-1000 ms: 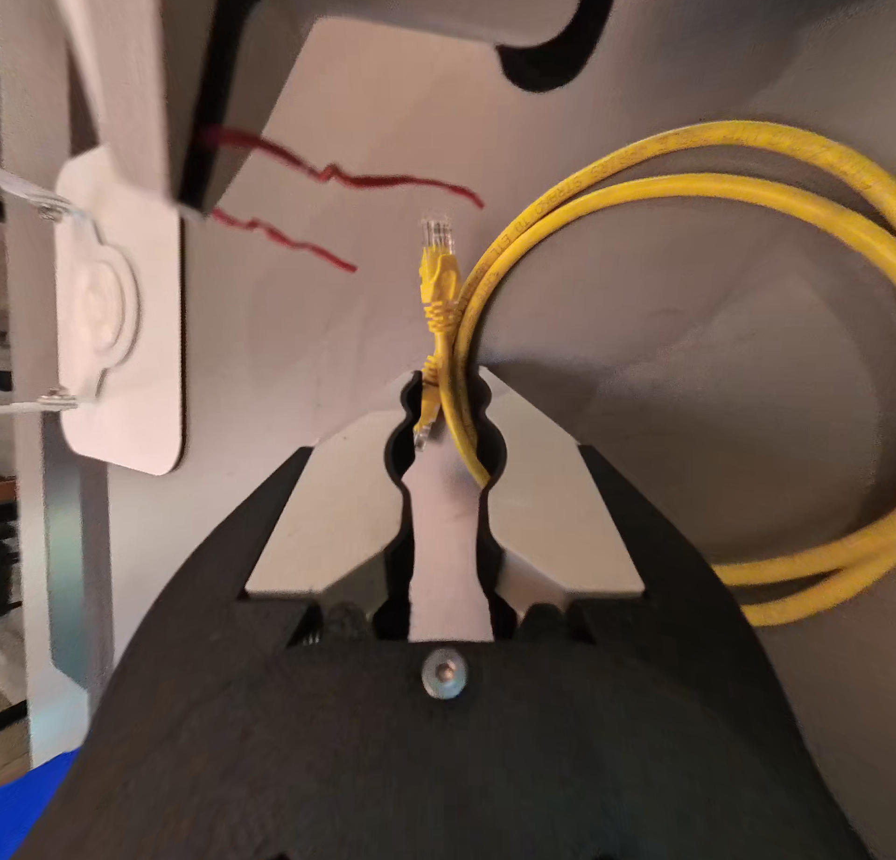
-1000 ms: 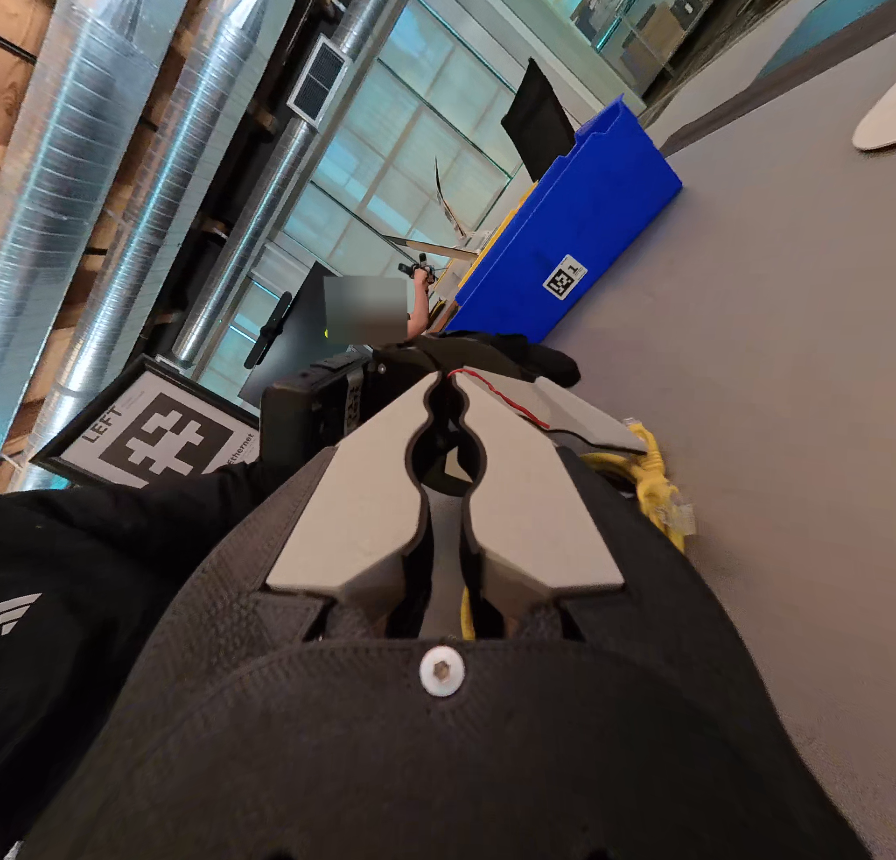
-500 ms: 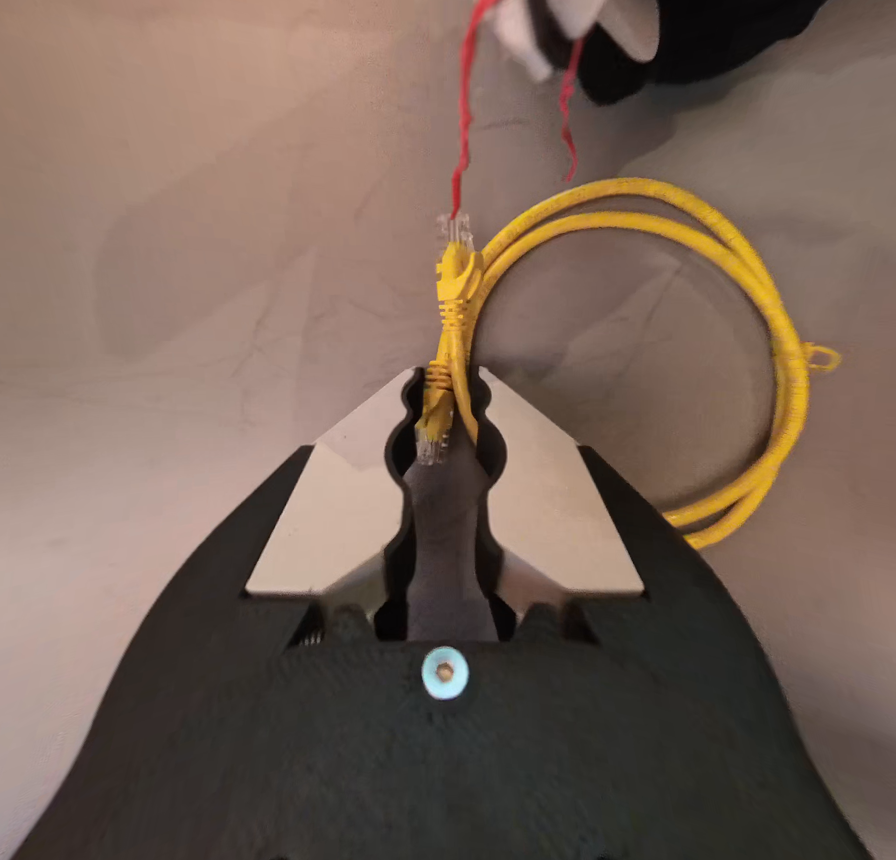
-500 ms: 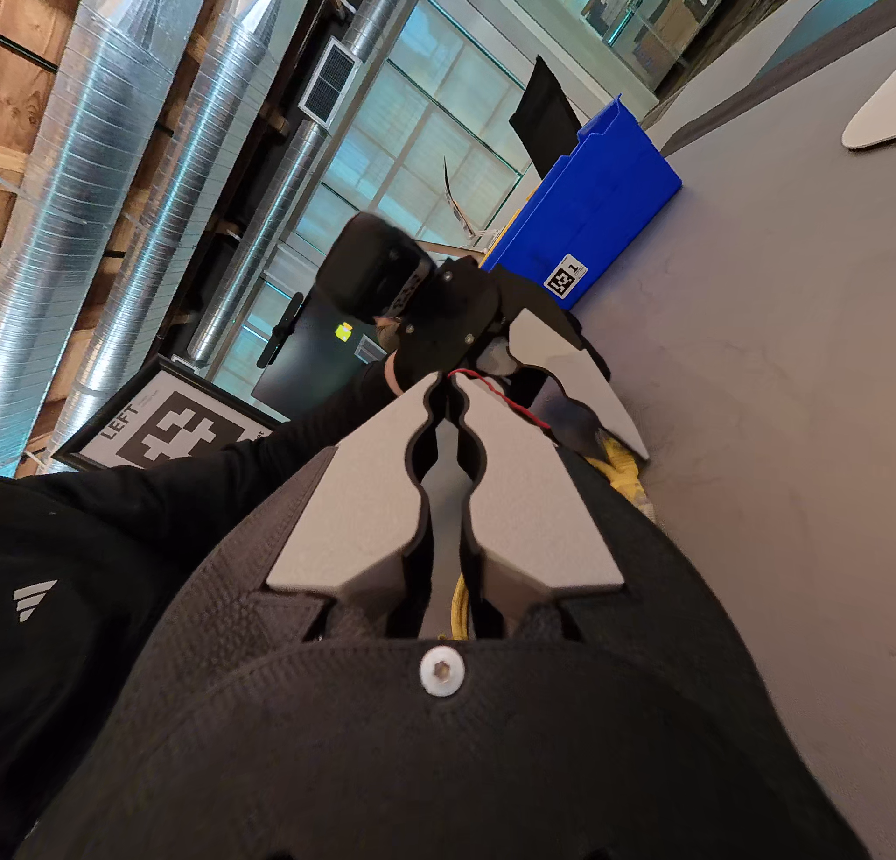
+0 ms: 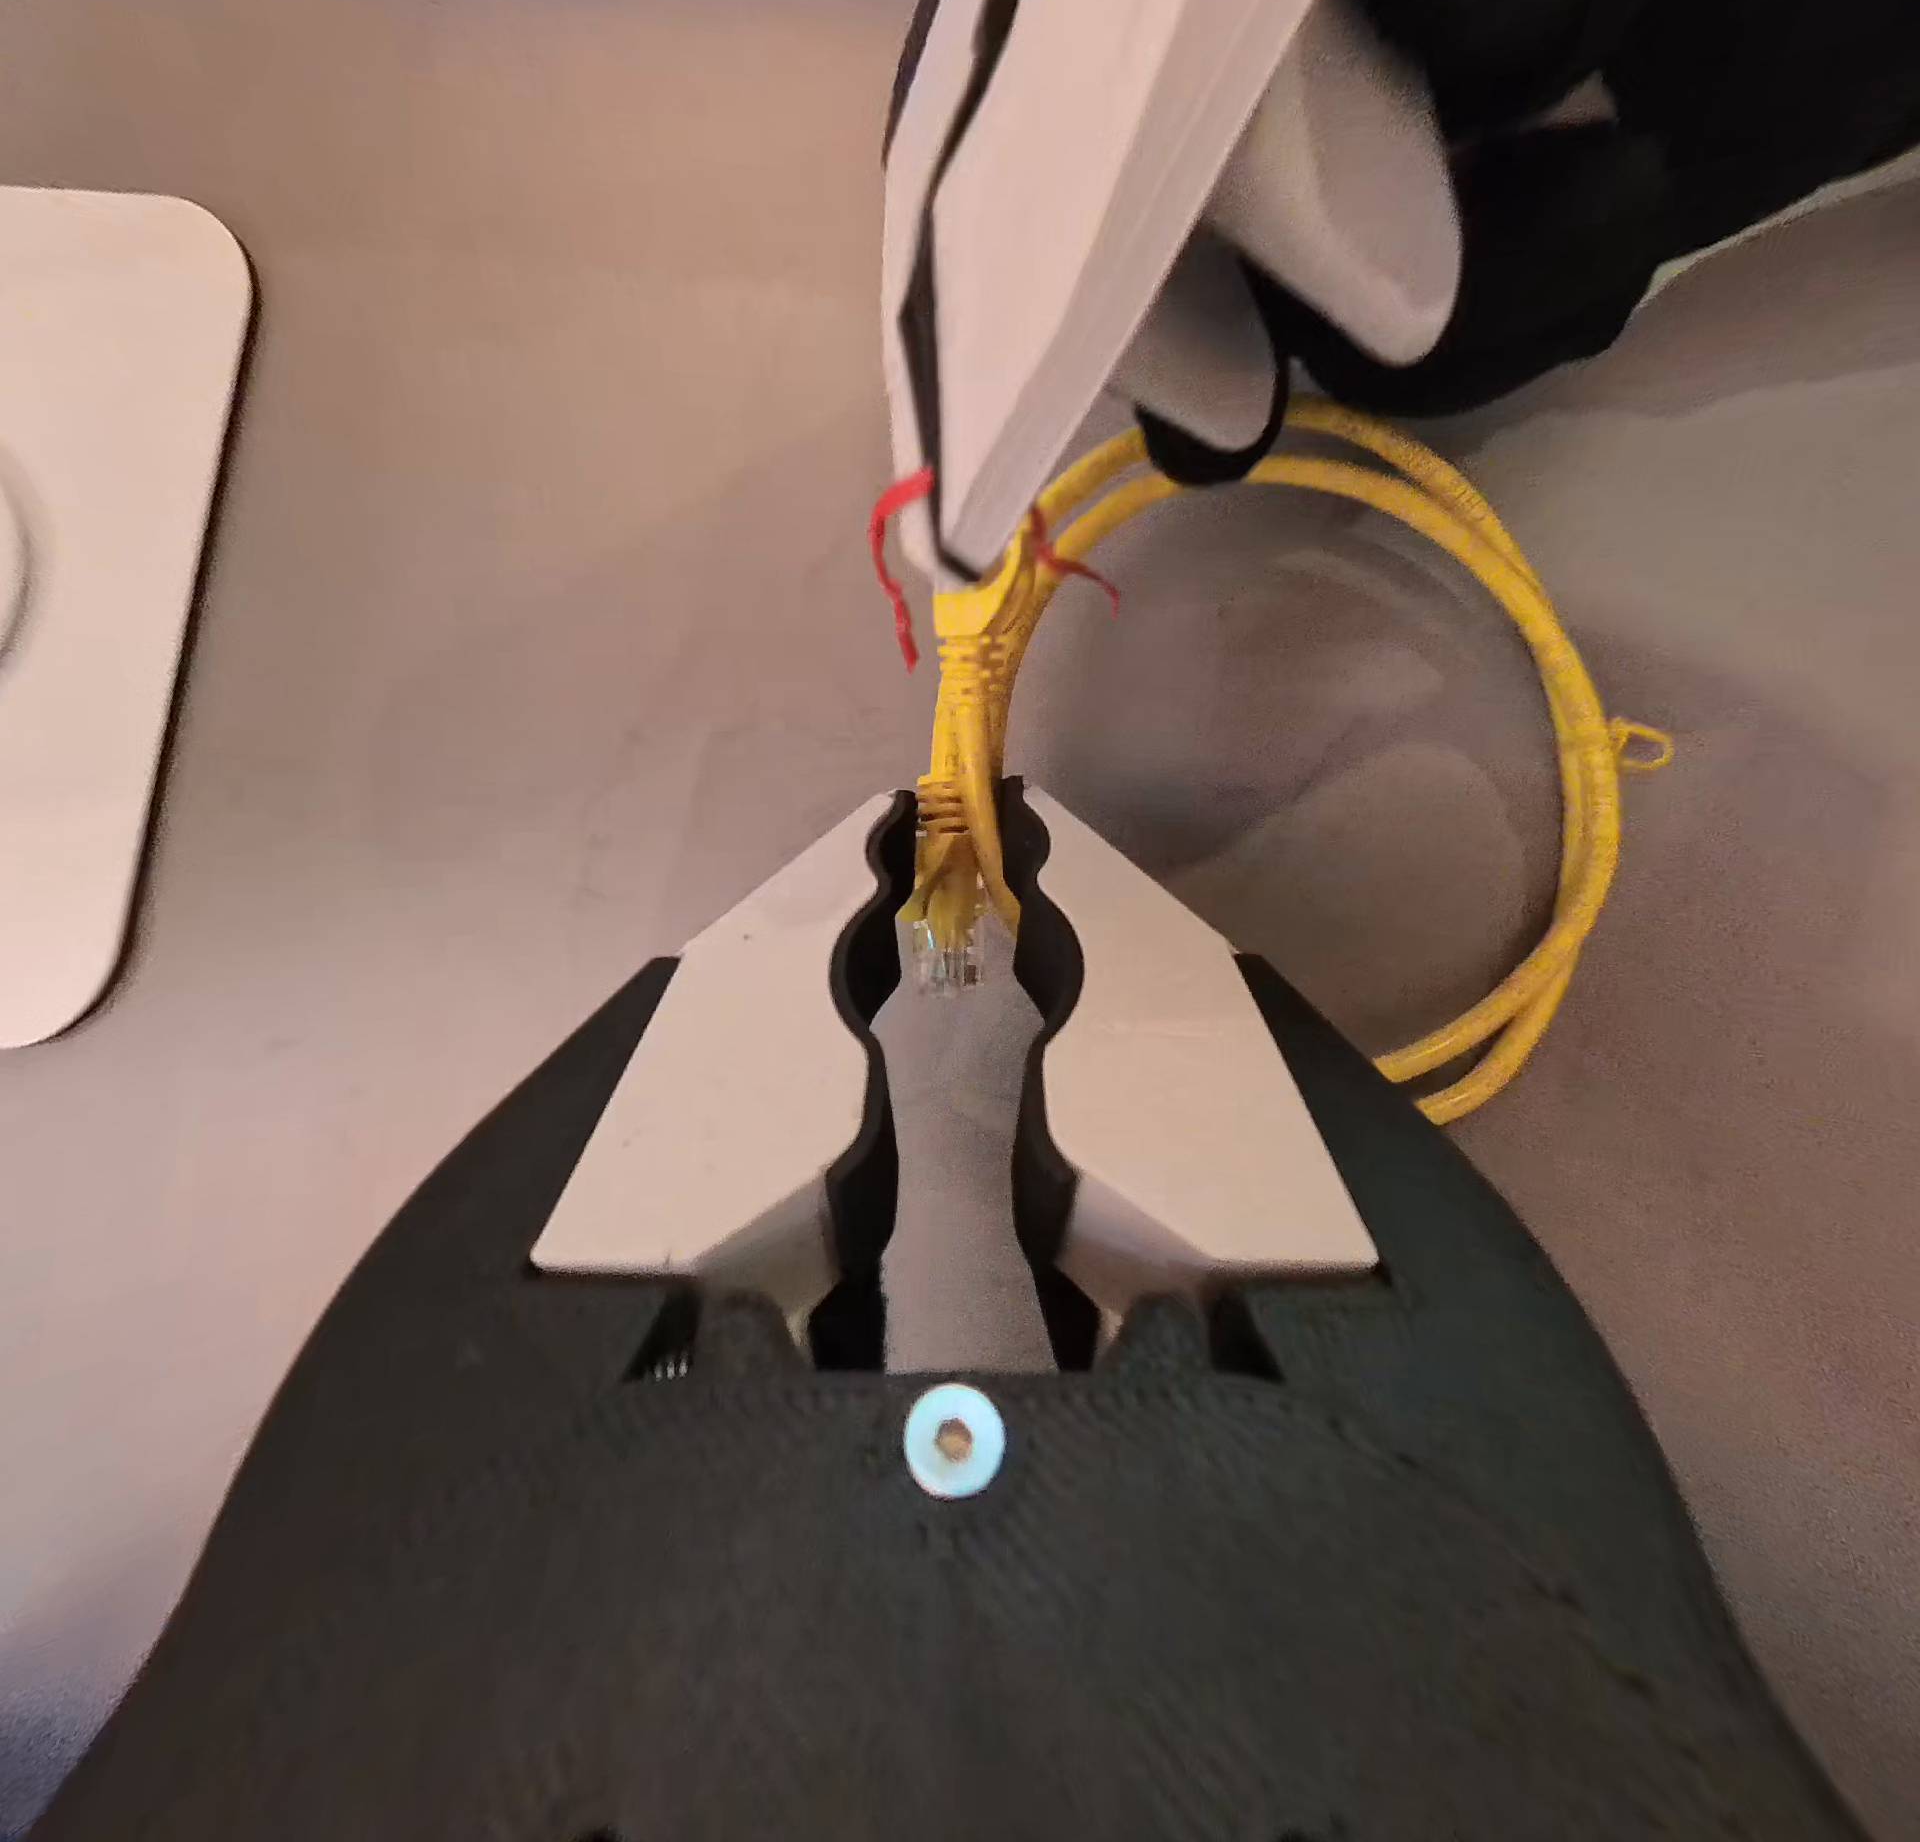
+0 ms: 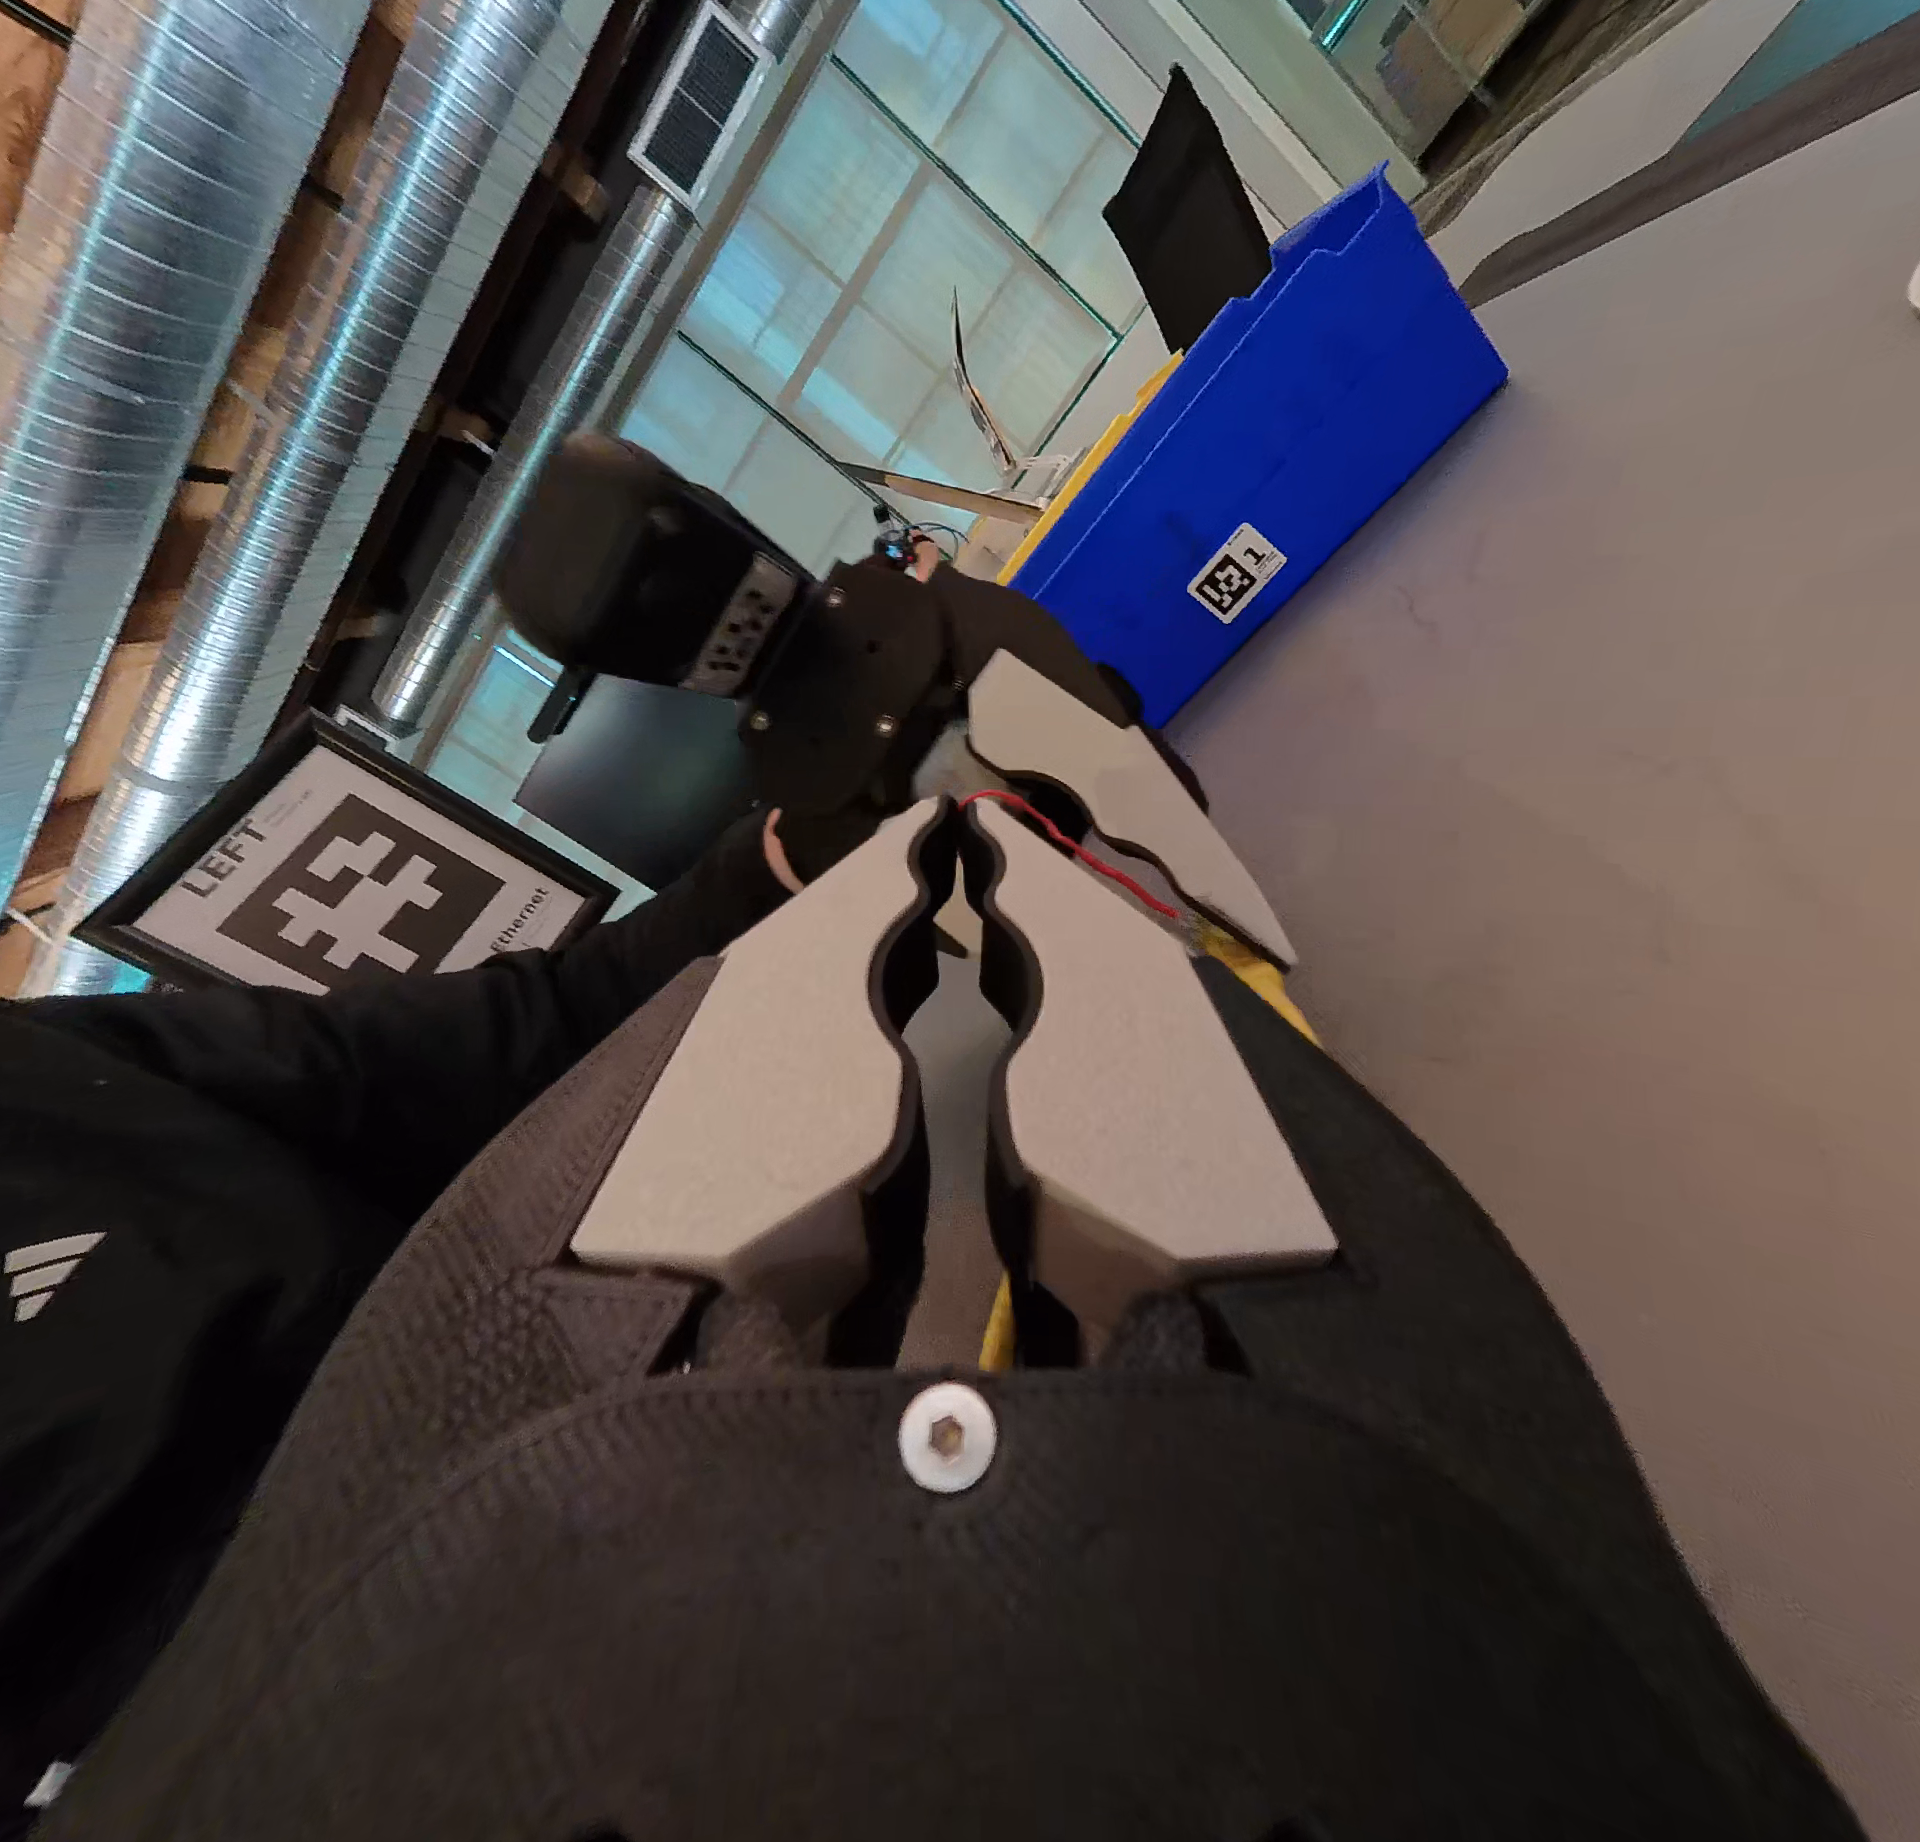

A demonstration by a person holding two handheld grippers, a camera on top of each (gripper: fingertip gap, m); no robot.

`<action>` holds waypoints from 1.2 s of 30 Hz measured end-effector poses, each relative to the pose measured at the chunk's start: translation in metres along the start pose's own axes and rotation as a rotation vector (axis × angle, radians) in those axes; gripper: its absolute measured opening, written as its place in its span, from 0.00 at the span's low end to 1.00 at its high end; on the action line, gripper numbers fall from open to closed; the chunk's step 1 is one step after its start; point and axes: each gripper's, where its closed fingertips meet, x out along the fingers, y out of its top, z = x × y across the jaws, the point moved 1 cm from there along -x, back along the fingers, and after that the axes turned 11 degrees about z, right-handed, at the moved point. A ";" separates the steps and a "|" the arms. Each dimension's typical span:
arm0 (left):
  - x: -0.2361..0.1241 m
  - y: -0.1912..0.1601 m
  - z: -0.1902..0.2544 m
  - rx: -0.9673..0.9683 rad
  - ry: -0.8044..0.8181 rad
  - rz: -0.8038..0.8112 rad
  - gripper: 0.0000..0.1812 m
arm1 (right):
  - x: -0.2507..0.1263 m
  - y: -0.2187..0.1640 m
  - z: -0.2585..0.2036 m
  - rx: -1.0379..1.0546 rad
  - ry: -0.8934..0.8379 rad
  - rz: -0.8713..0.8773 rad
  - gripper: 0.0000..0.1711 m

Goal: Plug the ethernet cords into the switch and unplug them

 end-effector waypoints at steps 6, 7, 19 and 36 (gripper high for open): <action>-0.010 0.012 0.001 0.017 0.045 -0.002 0.08 | 0.004 -0.003 -0.001 -0.111 -0.067 -0.039 0.00; -0.011 0.014 0.002 0.015 0.046 0.003 0.08 | 0.004 -0.003 0.000 -0.117 -0.080 -0.048 0.00; -0.018 0.023 -0.001 0.045 0.096 -0.019 0.08 | 0.001 -0.013 0.019 -0.131 -0.260 -0.144 0.00; -0.024 0.028 -0.005 0.003 0.082 0.029 0.08 | -0.002 -0.004 0.007 -0.243 -0.314 -0.234 0.14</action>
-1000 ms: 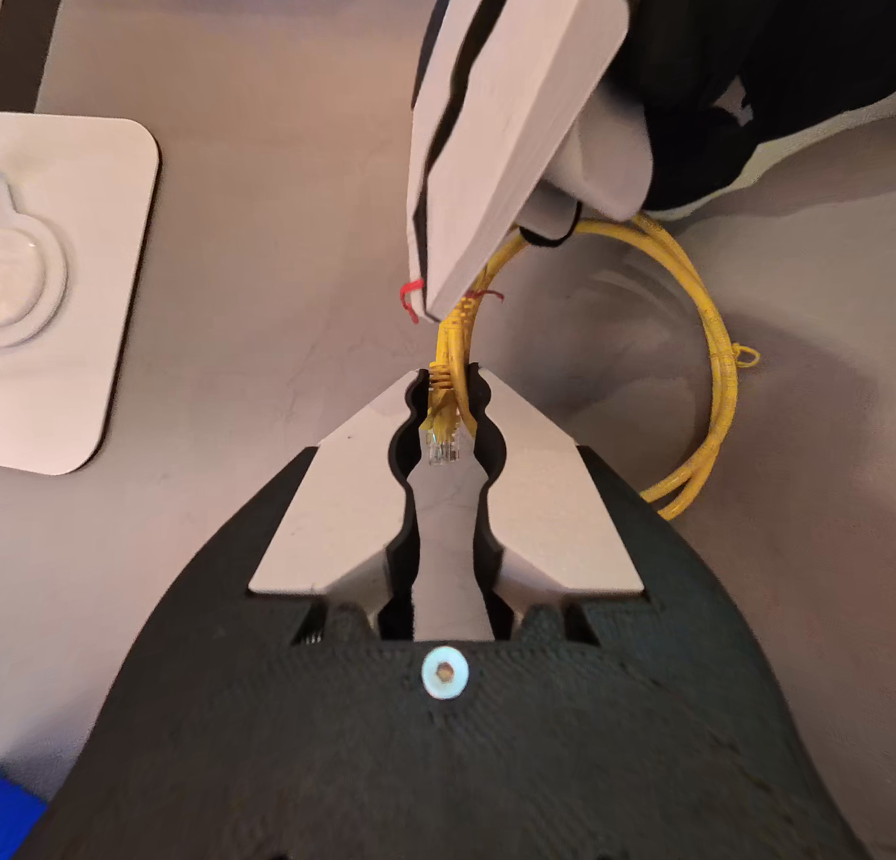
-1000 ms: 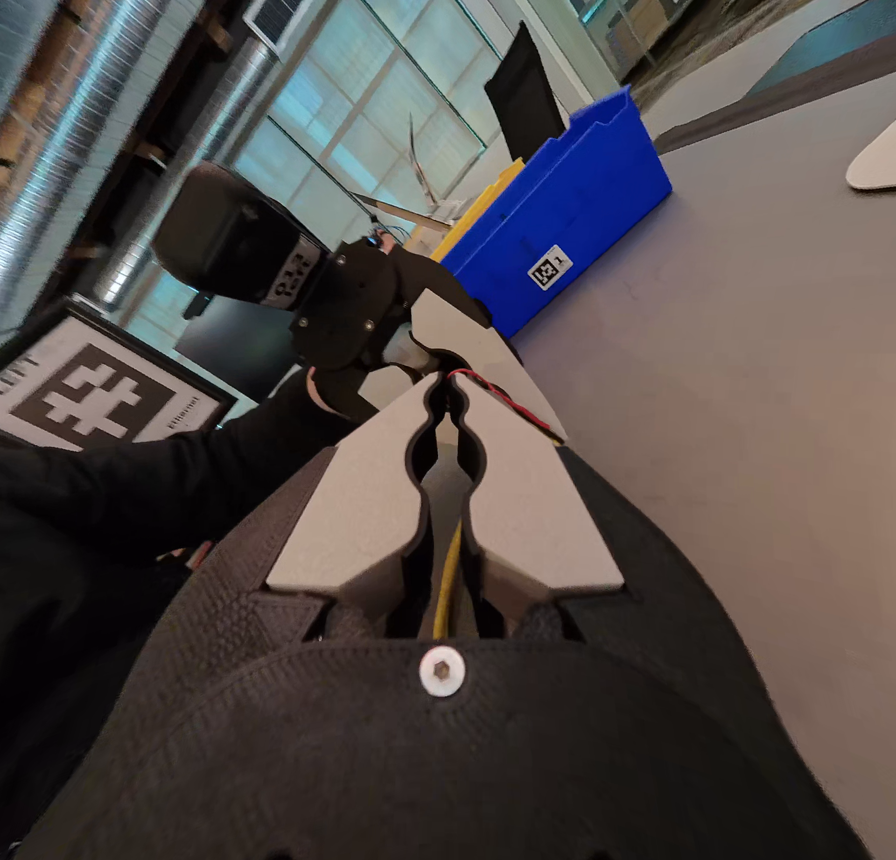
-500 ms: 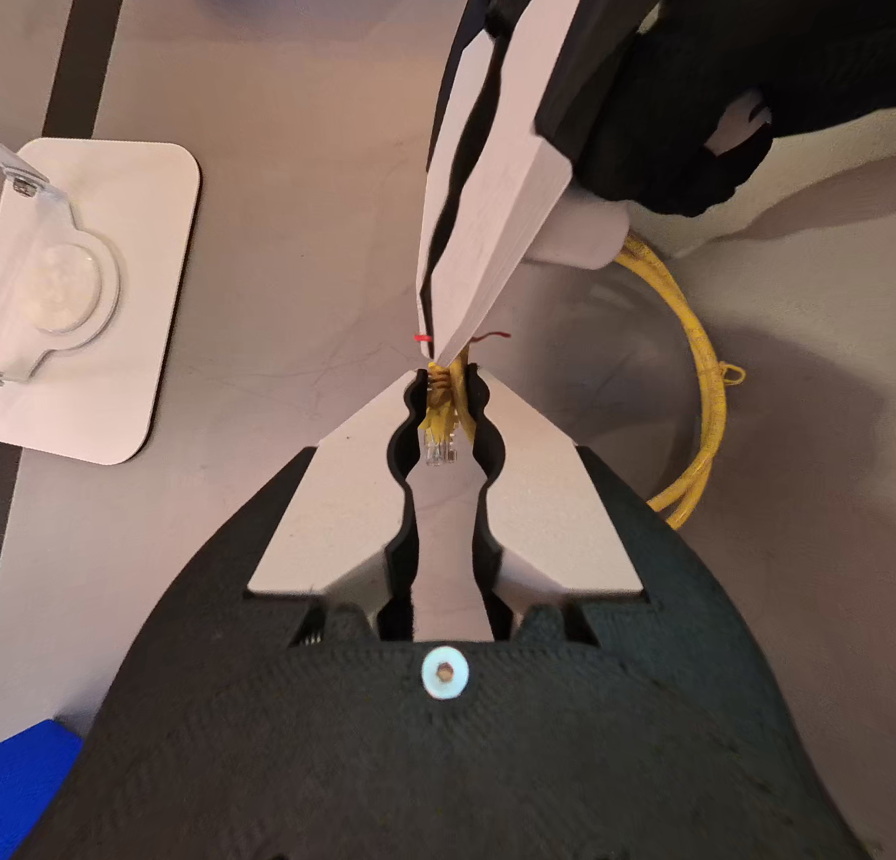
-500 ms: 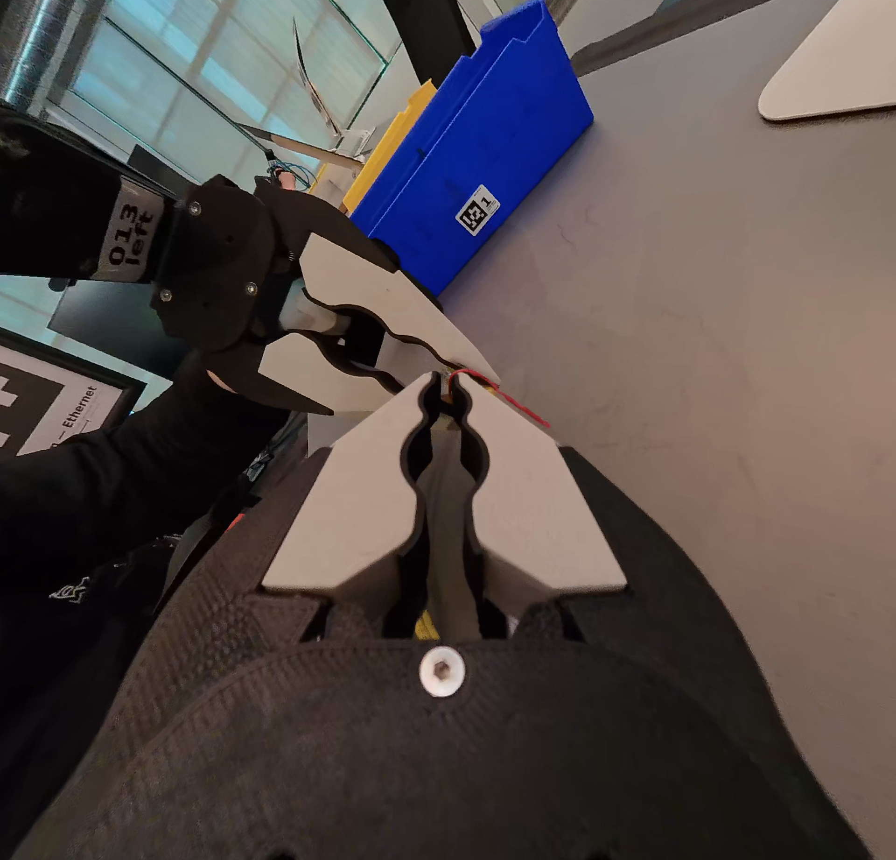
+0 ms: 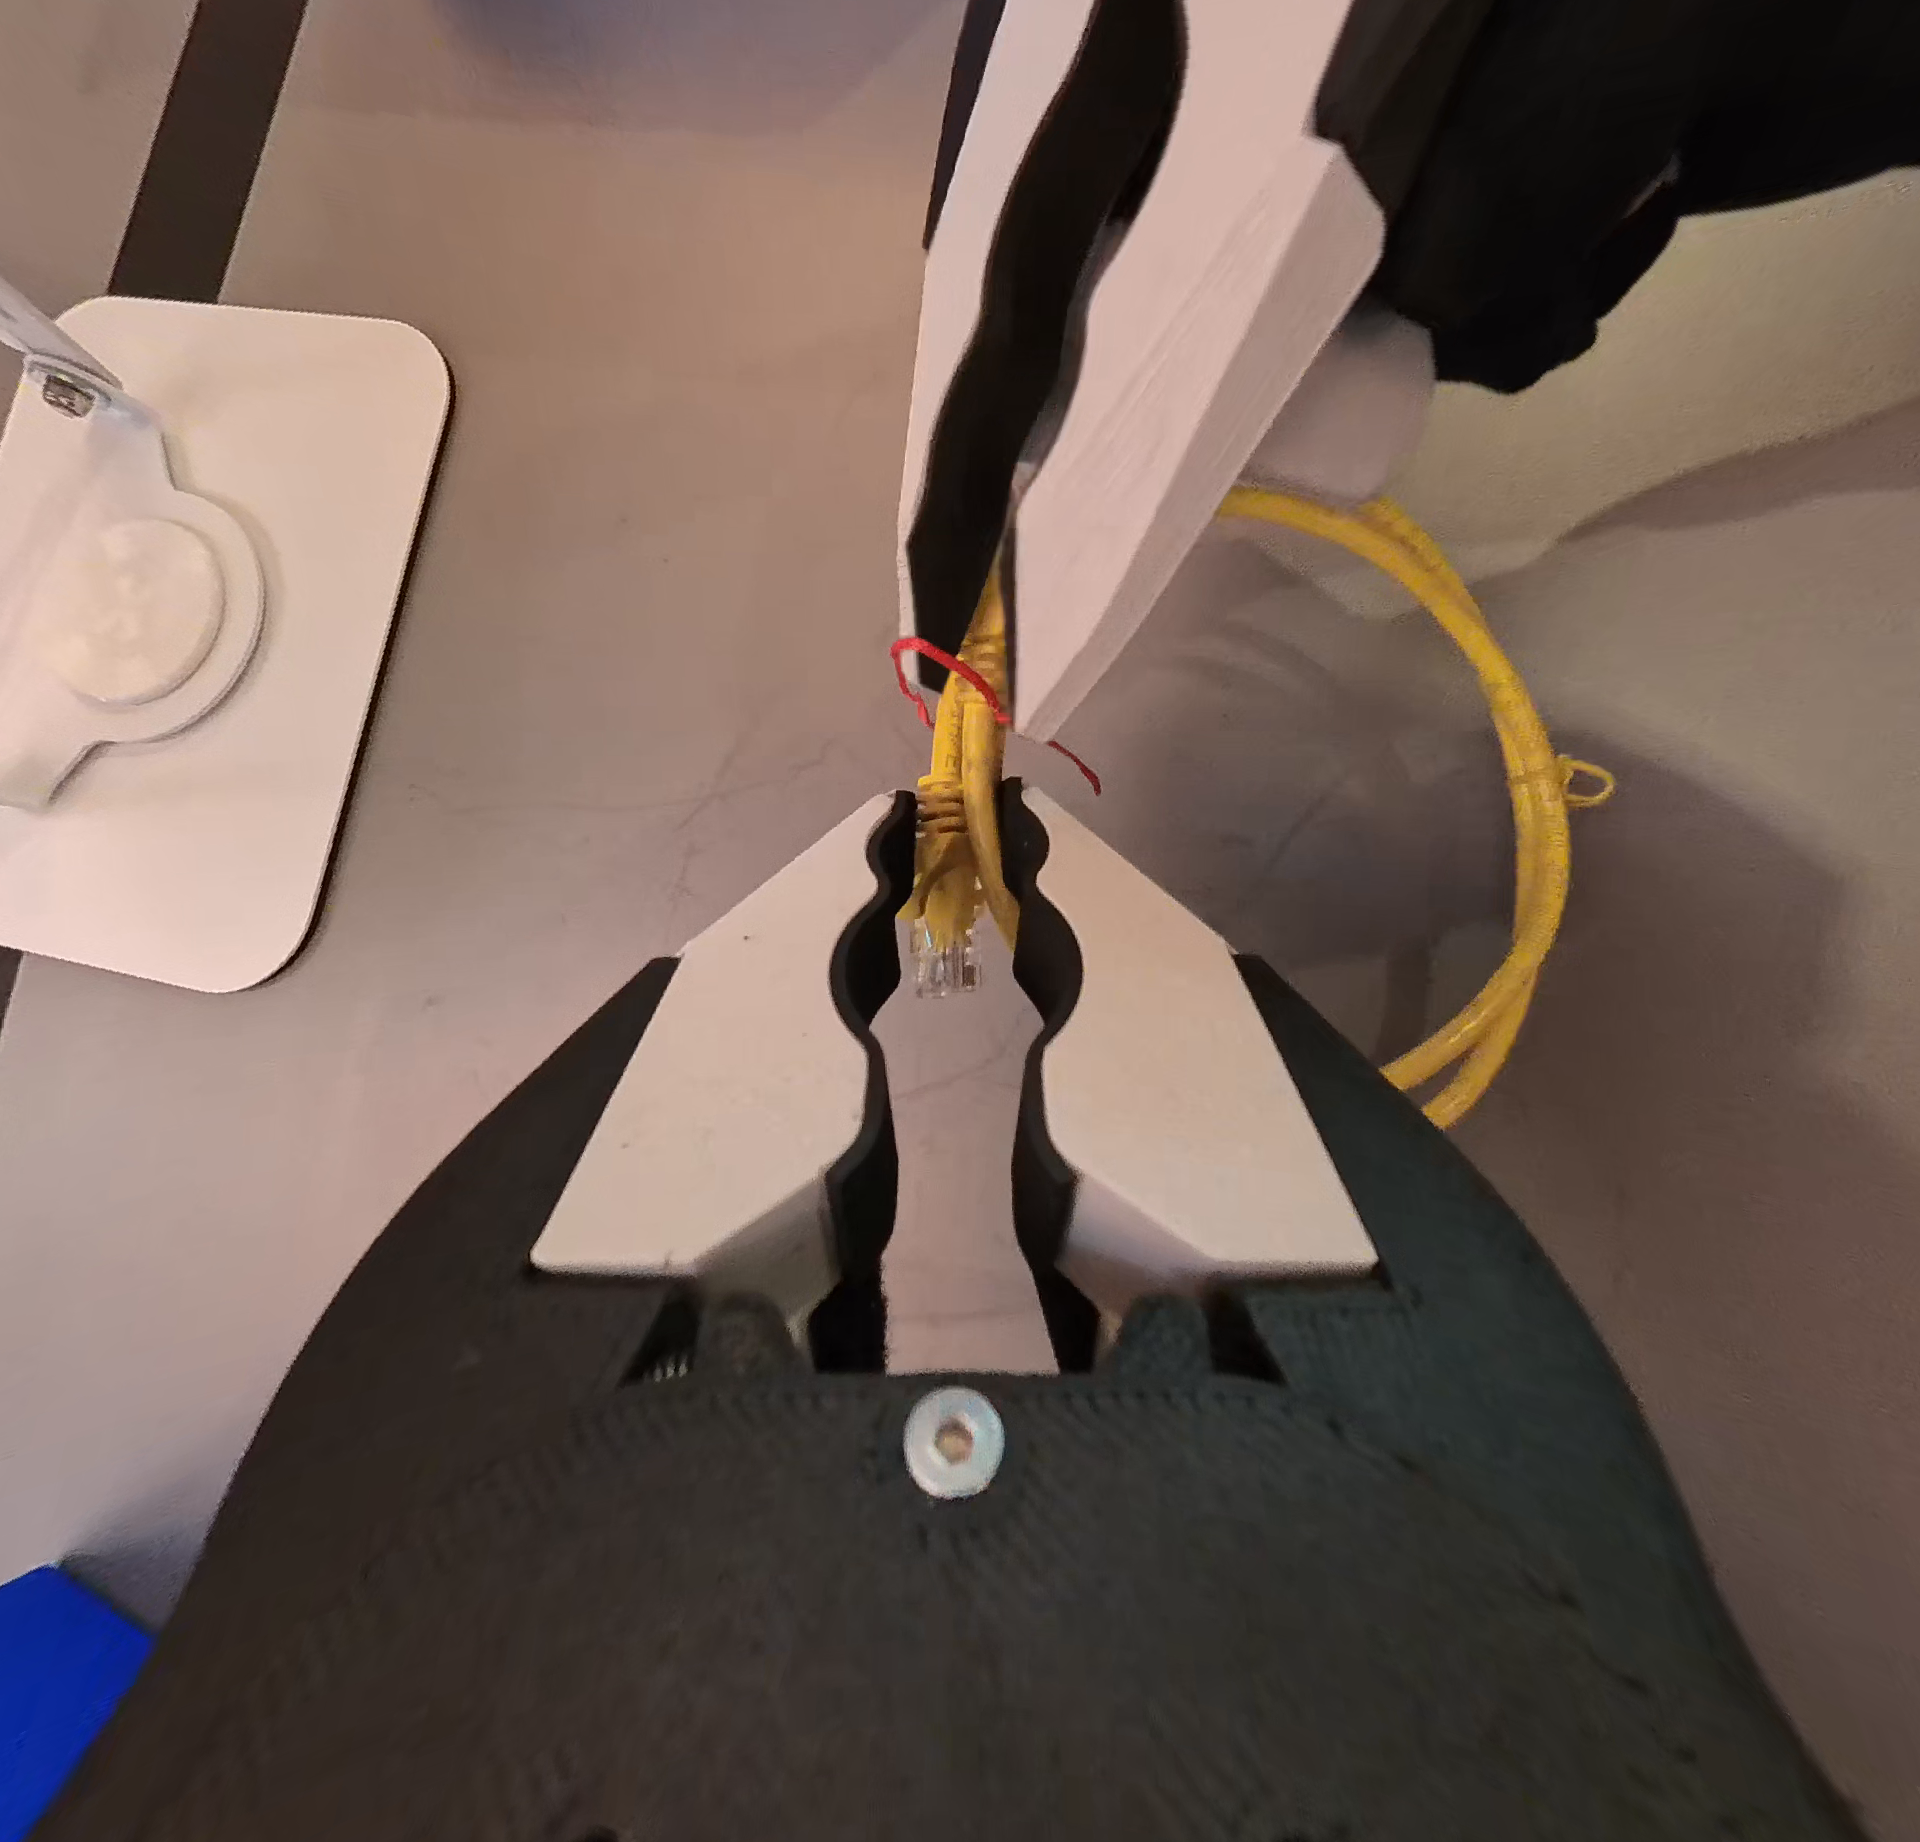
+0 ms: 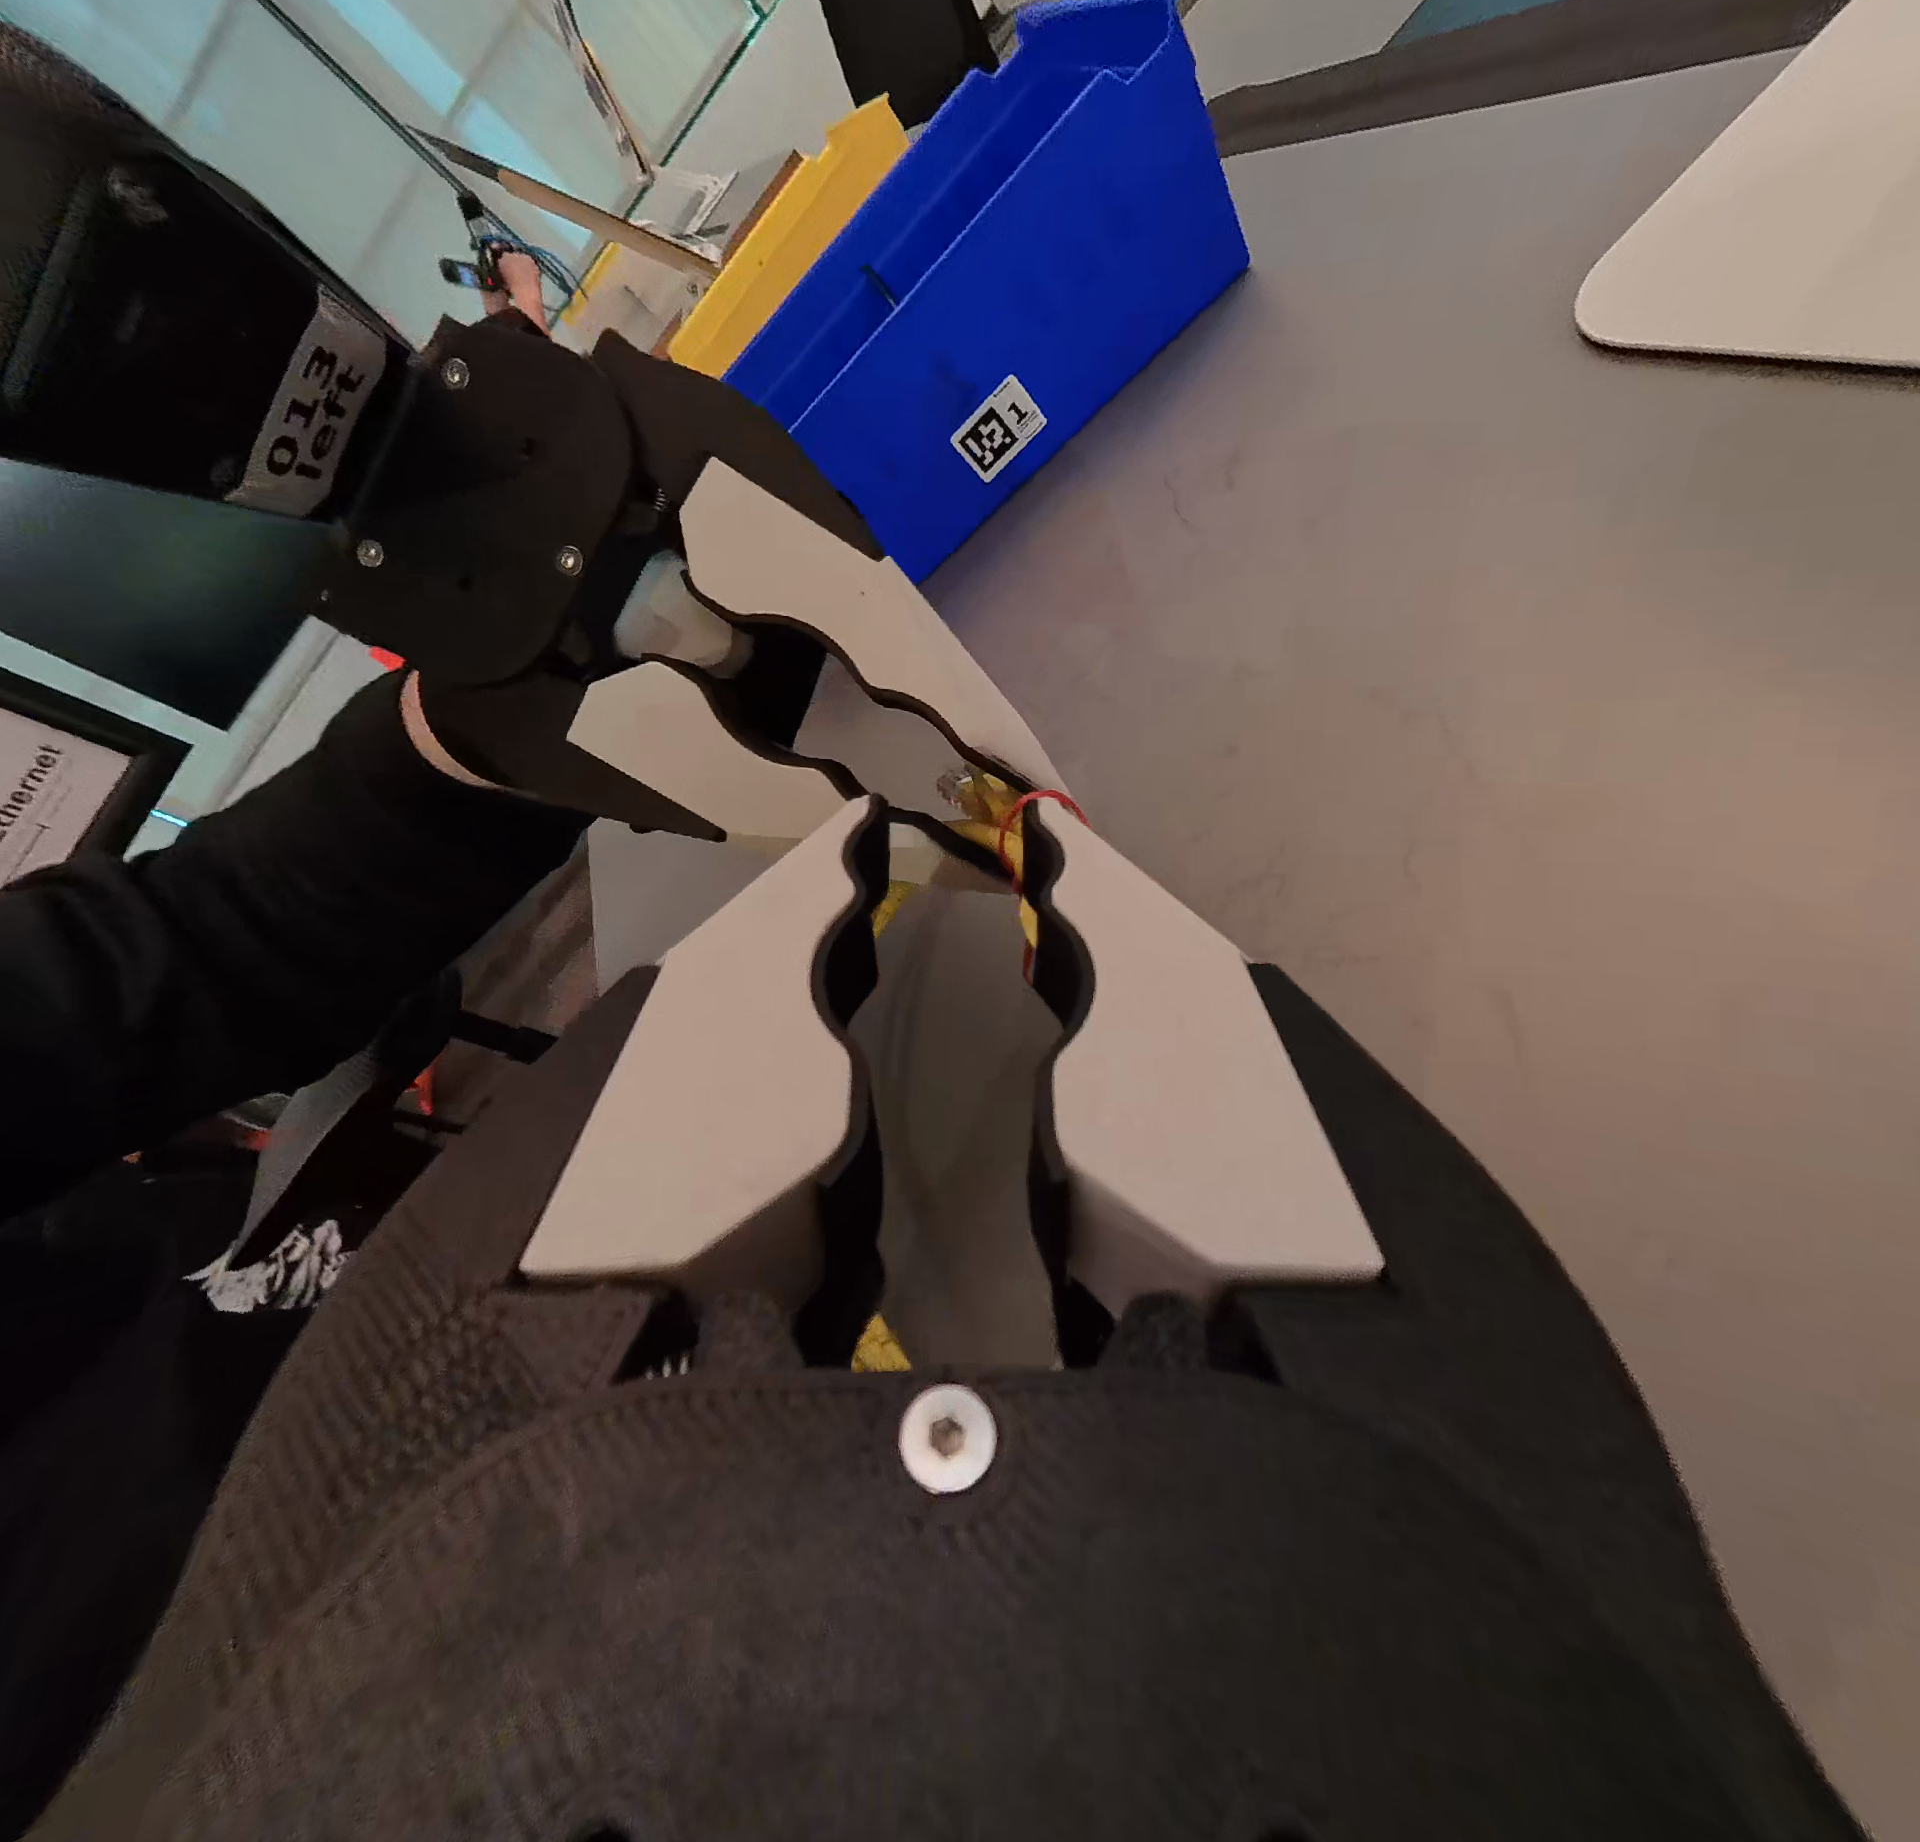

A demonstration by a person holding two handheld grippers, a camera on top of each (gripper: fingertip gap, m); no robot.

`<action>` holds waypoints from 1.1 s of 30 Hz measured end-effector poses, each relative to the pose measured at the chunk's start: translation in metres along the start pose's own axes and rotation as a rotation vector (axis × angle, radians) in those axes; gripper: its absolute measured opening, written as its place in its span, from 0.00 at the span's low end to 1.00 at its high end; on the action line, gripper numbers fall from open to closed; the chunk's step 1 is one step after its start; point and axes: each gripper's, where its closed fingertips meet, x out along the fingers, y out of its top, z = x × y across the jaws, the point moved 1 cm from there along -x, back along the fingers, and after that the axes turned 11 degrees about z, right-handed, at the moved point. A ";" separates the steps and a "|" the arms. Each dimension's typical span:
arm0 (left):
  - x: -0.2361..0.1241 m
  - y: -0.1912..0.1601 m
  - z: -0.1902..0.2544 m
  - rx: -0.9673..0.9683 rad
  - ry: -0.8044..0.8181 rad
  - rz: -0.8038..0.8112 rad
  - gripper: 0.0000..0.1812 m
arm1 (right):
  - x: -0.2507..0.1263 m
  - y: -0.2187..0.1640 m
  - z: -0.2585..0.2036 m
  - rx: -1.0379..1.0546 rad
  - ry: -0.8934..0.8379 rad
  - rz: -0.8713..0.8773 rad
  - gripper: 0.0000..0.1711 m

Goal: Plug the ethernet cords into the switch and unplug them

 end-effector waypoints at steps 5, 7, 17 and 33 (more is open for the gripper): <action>-0.001 0.003 0.002 -0.007 -0.014 0.012 0.08 | -0.001 -0.001 -0.005 -0.038 -0.002 -0.045 0.18; -0.002 0.003 0.003 -0.008 -0.023 0.010 0.08 | -0.001 -0.005 -0.007 -0.092 -0.004 -0.090 0.22; -0.006 0.010 0.009 -0.056 -0.092 0.037 0.08 | -0.011 0.005 -0.025 -0.340 0.024 -0.141 0.35; -0.040 0.036 0.013 -0.123 -0.236 0.119 0.08 | -0.047 0.011 0.017 -0.590 0.028 -0.028 0.34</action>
